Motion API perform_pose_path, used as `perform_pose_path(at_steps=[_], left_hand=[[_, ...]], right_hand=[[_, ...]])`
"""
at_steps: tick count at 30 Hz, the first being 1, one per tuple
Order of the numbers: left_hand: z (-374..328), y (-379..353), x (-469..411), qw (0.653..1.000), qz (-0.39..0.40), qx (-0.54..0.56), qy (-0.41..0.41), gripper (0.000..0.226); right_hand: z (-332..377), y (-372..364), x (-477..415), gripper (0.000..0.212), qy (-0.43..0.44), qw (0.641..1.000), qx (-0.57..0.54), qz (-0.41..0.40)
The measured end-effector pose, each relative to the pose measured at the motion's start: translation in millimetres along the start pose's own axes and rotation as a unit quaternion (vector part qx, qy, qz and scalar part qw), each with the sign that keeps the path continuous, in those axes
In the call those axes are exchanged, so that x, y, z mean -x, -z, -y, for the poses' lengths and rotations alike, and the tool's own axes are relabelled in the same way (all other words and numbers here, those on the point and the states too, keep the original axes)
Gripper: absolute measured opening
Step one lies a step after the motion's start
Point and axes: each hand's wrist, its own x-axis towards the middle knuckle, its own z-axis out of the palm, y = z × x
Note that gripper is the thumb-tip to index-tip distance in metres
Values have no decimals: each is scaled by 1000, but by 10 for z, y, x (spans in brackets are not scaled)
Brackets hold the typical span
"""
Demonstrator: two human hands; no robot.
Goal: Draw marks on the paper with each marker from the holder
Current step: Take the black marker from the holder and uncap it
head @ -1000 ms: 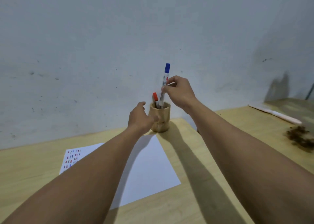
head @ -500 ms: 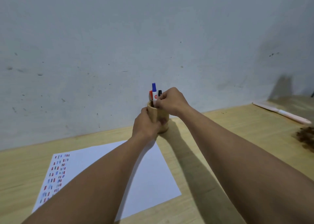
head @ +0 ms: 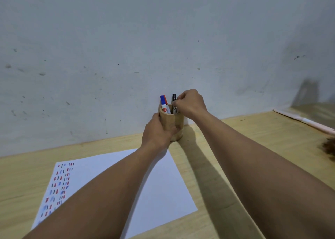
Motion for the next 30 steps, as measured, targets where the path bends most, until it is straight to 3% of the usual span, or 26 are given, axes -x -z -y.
perform_pose_path(at_steps=[3,16,23,30], left_hand=[[3,12,-6,1000,2,1,5,62],[-179,100,55,998,19,-21,49,68],[-529,582,207,998,-32,-41,31,71],[-873,1139,375,993,-104,47,-28,34]], right_hand=[[-1,-54,-50,19,-9,999,27,28],[252,352,132,15,45,998,-36,-34],[601,630,424,17,92,995,-38,-21],[831,630,806,21,134,989,-23,65]])
